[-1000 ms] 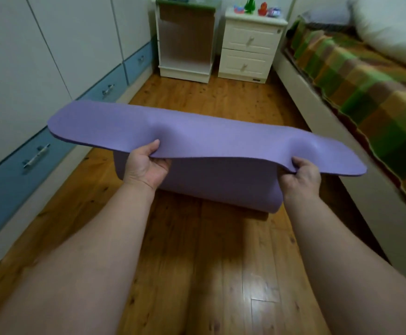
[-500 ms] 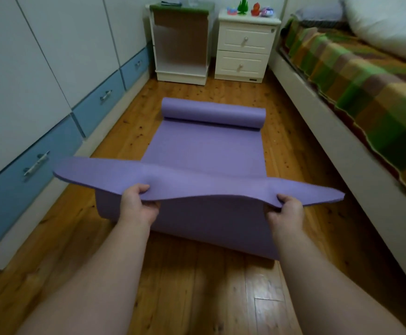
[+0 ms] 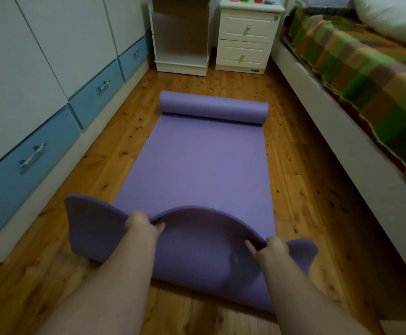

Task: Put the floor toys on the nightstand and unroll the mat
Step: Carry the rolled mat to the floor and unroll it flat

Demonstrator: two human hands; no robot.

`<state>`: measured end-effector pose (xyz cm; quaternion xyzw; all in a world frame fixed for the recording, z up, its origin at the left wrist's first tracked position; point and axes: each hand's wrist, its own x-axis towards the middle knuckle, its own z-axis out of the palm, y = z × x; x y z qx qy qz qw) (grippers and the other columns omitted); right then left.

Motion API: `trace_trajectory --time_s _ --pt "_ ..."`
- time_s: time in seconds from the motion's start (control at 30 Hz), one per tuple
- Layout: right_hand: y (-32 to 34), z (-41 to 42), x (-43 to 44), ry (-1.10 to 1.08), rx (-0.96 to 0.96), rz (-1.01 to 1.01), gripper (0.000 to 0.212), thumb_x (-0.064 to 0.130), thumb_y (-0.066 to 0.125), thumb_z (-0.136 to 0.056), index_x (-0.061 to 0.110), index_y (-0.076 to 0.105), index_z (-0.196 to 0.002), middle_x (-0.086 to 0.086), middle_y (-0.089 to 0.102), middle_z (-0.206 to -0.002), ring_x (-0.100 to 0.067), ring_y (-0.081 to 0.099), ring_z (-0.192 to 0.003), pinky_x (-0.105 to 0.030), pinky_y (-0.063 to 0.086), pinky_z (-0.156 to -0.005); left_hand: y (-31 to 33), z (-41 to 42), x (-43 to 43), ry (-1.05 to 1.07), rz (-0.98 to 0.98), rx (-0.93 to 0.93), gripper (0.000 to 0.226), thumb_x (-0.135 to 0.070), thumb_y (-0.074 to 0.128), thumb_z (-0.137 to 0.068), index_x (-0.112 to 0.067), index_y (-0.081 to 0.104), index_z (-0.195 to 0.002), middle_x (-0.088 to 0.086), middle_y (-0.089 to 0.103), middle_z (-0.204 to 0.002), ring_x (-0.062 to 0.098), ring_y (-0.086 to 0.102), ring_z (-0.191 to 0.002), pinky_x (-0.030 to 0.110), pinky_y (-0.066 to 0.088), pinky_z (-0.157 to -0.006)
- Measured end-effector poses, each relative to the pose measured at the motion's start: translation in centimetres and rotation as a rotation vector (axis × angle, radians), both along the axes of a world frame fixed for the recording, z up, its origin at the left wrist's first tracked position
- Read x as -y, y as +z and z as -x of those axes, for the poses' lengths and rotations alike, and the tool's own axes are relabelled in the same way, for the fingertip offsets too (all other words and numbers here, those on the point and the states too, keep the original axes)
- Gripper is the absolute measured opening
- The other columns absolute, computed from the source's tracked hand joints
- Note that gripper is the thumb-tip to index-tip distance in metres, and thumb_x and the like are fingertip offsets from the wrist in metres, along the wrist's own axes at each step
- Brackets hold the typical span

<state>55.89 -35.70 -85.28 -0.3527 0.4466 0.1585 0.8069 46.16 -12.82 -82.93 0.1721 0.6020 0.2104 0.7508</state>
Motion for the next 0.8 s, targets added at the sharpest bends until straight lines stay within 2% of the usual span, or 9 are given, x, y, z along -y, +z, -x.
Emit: trace_trajectory --time_s 0.07,0.17,0.27,0.33,0.4,0.5,0.6,0.73,0.8 --pt "0.2 -0.5 -0.2 0.069 0.029 0.053 0.038 0.0 0.038 -0.093 -0.007 0.042 -0.131 -0.023 0.041 -0.141 -0.041 0.04 -0.128 -0.04 0.045 -0.094 0.4 -0.4 -0.3 -0.042 -0.029 0.009 0.026 -0.006 0.029 -0.095 -0.005 0.053 -0.104 0.017 0.049 -0.118 0.034 0.05 -0.123 0.046 0.037 -0.101" --pt "2.2 -0.8 -0.5 0.055 -0.015 -0.051 0.035 -0.008 0.049 -0.086 -0.02 0.046 -0.119 -0.034 0.049 -0.128 -0.043 0.047 -0.121 -0.017 0.05 -0.068 1.3 -0.2 -0.3 -0.028 -0.074 0.047 0.023 -0.007 0.032 -0.092 -0.01 0.043 -0.072 0.01 0.05 -0.09 0.03 0.056 -0.104 0.042 0.037 -0.101" --pt "3.8 -0.7 -0.4 0.128 0.033 0.035 0.039 -0.012 0.033 -0.085 -0.003 0.047 -0.119 -0.022 0.048 -0.134 -0.035 0.042 -0.129 -0.04 0.042 -0.097 1.8 2.1 0.3 0.021 -0.036 0.089 0.022 -0.005 0.034 -0.089 -0.011 0.042 -0.07 0.007 0.047 -0.077 0.022 0.052 -0.072 0.036 0.045 -0.087" --pt "5.4 0.6 0.5 0.092 -0.053 0.038 0.041 -0.006 0.032 -0.093 0.0 0.042 -0.132 -0.018 0.046 -0.14 -0.033 0.043 -0.128 -0.05 0.037 -0.1 2.7 4.6 1.1 0.047 0.006 0.06 0.023 0.0 0.032 -0.088 -0.011 0.043 -0.07 0.005 0.049 -0.077 0.02 0.049 -0.067 0.033 0.045 -0.068" --pt "6.9 2.9 1.7 0.119 -0.094 0.135 0.046 -0.007 0.036 -0.092 0.003 0.037 -0.137 -0.017 0.047 -0.14 -0.034 0.046 -0.126 -0.049 0.038 -0.097 4.3 7.0 2.3 0.052 0.007 0.029 0.025 0.004 0.029 -0.088 -0.01 0.048 -0.078 0.005 0.054 -0.086 0.023 0.052 -0.072 0.036 0.046 -0.069" --pt "10.7 5.8 3.1 0.158 -0.105 0.258 0.048 -0.009 0.038 -0.089 0.002 0.039 -0.136 -0.018 0.05 -0.135 -0.035 0.051 -0.12 -0.046 0.042 -0.095 8.5 9.7 4.1 0.085 0.0 0.013 0.036 0.011 0.027 -0.08 -0.006 0.054 -0.098 0.008 0.055 -0.108 0.03 0.05 -0.098 0.044 0.041 -0.097" --pt "15.4 6.8 4.1 0.158 0.006 0.266 0.042 -0.005 0.041 -0.088 0.001 0.046 -0.129 -0.017 0.055 -0.13 -0.033 0.056 -0.11 -0.043 0.045 -0.093 13.1 11.7 5.6 0.084 0.03 0.008 0.036 0.009 0.032 -0.054 -0.006 0.054 -0.079 0.006 0.066 -0.089 0.031 0.052 -0.091 0.041 0.045 -0.087" --pt "19.6 8.2 7.5 0.06 -0.018 0.3 0.026 0.0 0.052 -0.084 0.01 0.056 -0.108 -0.009 0.064 -0.116 -0.028 0.064 -0.099 -0.043 0.05 -0.091 15.5 14.1 8.5 0.045 0.112 -0.105 0.048 0.01 0.026 -0.08 0.003 0.054 -0.119 0.012 0.056 -0.106 0.033 0.049 -0.103 0.047 0.039 -0.102" --pt "21.1 9.8 10.1 0.041 -0.062 0.342 0.025 0.001 0.054 -0.084 0.01 0.057 -0.107 -0.008 0.065 -0.111 -0.027 0.065 -0.095 -0.041 0.052 -0.082 16.6 14.8 10.4 0.011 0.138 -0.124 0.044 0.009 0.025 -0.081 0.005 0.056 -0.112 0.014 0.056 -0.1 0.033 0.049 -0.101 0.047 0.036 -0.106"
